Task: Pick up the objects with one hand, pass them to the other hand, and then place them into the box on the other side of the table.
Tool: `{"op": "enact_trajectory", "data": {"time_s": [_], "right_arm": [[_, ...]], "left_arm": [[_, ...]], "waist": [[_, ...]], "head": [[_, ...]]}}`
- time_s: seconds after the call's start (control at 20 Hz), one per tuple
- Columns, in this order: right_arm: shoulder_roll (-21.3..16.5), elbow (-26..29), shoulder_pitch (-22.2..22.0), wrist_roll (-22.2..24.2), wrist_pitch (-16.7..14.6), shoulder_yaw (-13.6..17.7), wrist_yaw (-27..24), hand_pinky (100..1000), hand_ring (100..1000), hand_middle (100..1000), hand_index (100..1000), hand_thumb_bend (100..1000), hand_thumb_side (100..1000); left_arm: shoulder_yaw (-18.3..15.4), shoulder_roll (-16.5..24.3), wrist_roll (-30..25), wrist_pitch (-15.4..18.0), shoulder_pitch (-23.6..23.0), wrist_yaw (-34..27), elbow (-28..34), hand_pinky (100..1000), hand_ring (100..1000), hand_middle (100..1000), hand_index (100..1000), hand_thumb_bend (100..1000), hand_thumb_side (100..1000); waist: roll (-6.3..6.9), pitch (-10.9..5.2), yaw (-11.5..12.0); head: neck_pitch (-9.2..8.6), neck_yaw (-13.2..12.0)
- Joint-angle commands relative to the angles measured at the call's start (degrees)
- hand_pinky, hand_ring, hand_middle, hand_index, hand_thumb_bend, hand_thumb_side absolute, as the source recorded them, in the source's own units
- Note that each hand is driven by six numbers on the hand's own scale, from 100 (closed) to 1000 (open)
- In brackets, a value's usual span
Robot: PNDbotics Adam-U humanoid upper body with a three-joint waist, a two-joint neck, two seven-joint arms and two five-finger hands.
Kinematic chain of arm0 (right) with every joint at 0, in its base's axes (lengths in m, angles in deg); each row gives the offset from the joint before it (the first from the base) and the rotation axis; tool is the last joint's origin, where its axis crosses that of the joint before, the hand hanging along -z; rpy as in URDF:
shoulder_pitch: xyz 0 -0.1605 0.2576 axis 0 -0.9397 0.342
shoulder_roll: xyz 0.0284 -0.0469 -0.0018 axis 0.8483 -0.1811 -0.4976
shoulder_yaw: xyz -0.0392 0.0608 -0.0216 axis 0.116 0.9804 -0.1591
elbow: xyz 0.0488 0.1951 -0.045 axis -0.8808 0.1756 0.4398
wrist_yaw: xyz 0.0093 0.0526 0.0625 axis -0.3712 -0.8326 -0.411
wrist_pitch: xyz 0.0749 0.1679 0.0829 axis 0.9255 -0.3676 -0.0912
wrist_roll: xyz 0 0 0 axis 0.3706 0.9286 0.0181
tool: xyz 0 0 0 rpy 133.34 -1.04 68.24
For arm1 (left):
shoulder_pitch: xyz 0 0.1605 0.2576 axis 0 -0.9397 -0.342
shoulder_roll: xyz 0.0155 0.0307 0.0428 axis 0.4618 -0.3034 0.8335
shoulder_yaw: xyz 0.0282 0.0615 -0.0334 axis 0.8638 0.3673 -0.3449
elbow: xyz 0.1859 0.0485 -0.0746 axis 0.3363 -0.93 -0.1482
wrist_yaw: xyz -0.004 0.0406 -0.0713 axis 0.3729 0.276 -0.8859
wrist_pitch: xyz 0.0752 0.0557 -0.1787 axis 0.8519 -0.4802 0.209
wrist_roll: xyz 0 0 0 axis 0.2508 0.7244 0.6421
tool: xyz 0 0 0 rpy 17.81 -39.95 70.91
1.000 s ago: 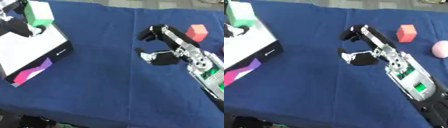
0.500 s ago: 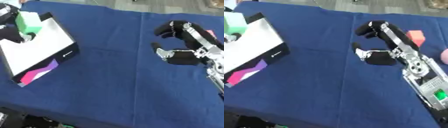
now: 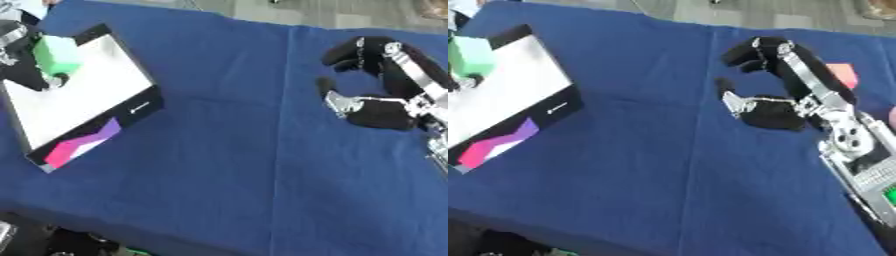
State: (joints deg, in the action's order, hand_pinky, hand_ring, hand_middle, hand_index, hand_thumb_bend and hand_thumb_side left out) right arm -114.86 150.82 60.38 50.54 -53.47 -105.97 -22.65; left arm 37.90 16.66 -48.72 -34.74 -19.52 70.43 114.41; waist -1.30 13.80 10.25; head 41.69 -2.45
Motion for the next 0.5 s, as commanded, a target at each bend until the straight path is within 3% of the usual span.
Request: {"op": "enact_trajectory", "data": {"time_s": [0.05,0.1,0.3,0.5], "right_arm": [[-0.88,1.21,0.92,-0.33,-0.25,0.90,-0.43,762,769,609,660,241,100],[-0.86,1.21,0.95,-0.43,-0.28,0.95,-0.49,762,769,608,660,241,100],[-0.86,1.21,0.98,-0.75,-0.43,1.05,-0.74,762,770,608,660,241,100],[-0.87,1.21,0.91,-0.84,-0.44,1.06,-0.79,762,770,608,659,241,100]], "left_arm": [[-1.58,0.46,-0.22,1.38,1.50,2.91,-2.81,803,723,622,686,461,157],[-1.76,0.19,-0.33,1.57,1.64,3.73,-3.65,812,746,650,728,538,241],[-2.38,-0.43,-0.21,1.65,2.05,6.73,-5.57,829,782,705,799,708,390],[-2.89,-0.72,-0.25,1.00,2.11,8.58,-6.31,837,794,722,818,787,427]], "waist": [[0.22,-0.67,-0.07],[0.21,-0.63,-0.08],[0.20,-0.58,-0.10],[0.22,-0.61,-0.07]], "head": [[-0.23,-0.31],[-0.24,-0.29],[-0.13,-0.06],[0.02,0.60]]}}
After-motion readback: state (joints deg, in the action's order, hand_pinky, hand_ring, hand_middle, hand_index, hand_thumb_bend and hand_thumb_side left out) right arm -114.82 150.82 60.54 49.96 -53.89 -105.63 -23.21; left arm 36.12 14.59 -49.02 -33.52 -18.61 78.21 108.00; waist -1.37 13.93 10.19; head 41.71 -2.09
